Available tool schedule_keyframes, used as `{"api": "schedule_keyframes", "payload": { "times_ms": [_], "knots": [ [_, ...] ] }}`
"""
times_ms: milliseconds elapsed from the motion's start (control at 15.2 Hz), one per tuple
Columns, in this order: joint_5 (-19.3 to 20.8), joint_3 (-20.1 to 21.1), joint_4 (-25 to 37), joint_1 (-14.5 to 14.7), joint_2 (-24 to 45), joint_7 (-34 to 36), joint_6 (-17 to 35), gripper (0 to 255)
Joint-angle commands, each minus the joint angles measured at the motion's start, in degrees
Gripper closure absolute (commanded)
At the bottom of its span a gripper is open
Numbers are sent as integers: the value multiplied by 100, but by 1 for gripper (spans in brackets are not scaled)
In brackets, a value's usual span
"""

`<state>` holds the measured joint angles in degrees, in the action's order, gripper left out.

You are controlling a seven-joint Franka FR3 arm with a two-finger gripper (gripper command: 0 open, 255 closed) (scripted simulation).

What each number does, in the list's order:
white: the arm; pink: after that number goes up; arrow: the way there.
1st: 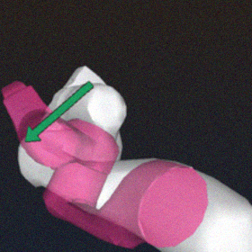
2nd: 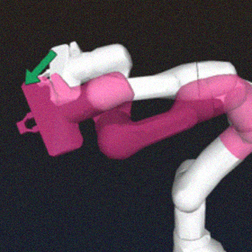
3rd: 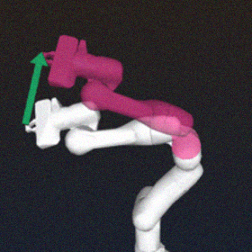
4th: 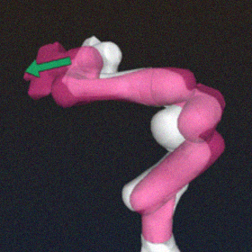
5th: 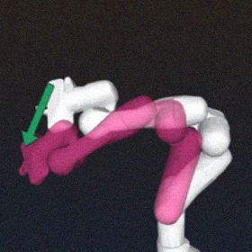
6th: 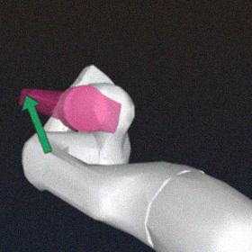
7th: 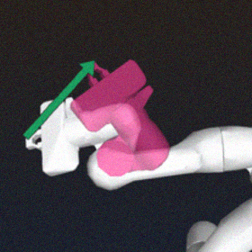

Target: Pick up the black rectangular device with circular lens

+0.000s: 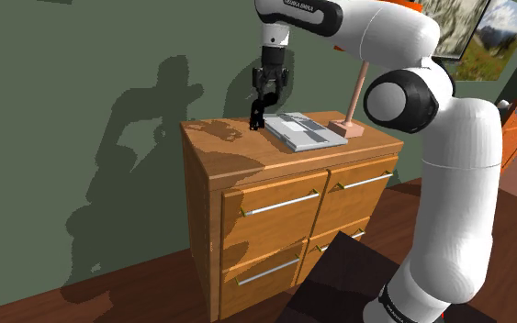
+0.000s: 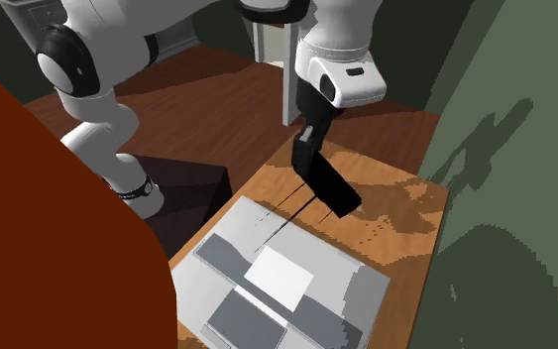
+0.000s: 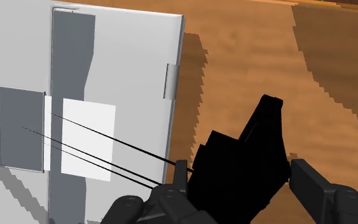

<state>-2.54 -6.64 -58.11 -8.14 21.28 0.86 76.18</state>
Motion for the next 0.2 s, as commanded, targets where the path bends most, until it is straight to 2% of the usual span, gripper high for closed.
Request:
{"api": "schedule_keyframes", "payload": {
  "times_ms": [0,132],
  "knots": [
    [-18,1,398,-19,150,4,-249,255],
    [-19,2,430,-21,162,3,-268,255]
  ]
}}
